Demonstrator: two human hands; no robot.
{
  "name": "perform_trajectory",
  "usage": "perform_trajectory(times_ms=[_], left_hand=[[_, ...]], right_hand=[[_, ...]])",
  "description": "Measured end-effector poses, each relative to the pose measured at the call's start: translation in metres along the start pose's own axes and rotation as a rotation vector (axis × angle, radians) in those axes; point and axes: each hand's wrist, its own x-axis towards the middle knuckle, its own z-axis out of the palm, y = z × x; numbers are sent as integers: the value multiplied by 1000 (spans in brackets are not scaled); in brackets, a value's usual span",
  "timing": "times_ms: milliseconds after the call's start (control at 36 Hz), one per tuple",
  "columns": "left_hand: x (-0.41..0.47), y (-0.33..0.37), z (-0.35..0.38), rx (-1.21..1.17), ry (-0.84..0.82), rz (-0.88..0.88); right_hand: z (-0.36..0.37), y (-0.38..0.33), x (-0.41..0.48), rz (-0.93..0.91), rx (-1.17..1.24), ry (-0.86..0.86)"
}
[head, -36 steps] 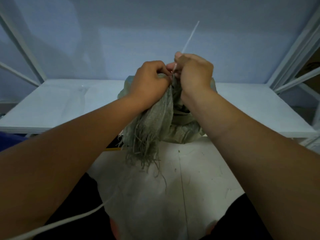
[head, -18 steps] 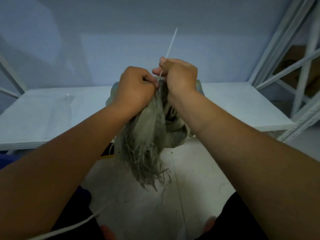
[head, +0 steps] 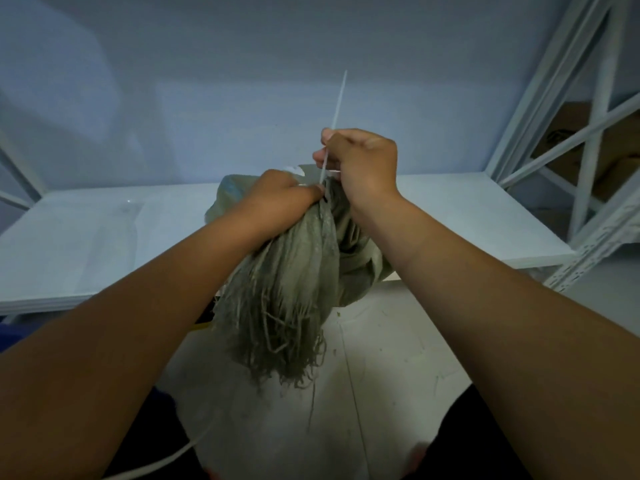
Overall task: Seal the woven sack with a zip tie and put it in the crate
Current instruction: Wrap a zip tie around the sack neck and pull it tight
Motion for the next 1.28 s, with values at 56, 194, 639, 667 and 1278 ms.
perform_trajectory(times_ms=[56,194,639,667,1278], left_hand=[[1,-2,4,-102,69,-63],[10,-11,7,-334,188,-154],[54,-5,83,-112,291,36],[57,-3,91,-85,290,56],[96,11,220,457,267,440]], right_hand=[[-4,2,5,18,-17,24],[-19,16,29,42,-129,170],[-110,108,42,126,-824,245],[-114,110,44,127,-828,247],[-198,168,75,263,-823,358]])
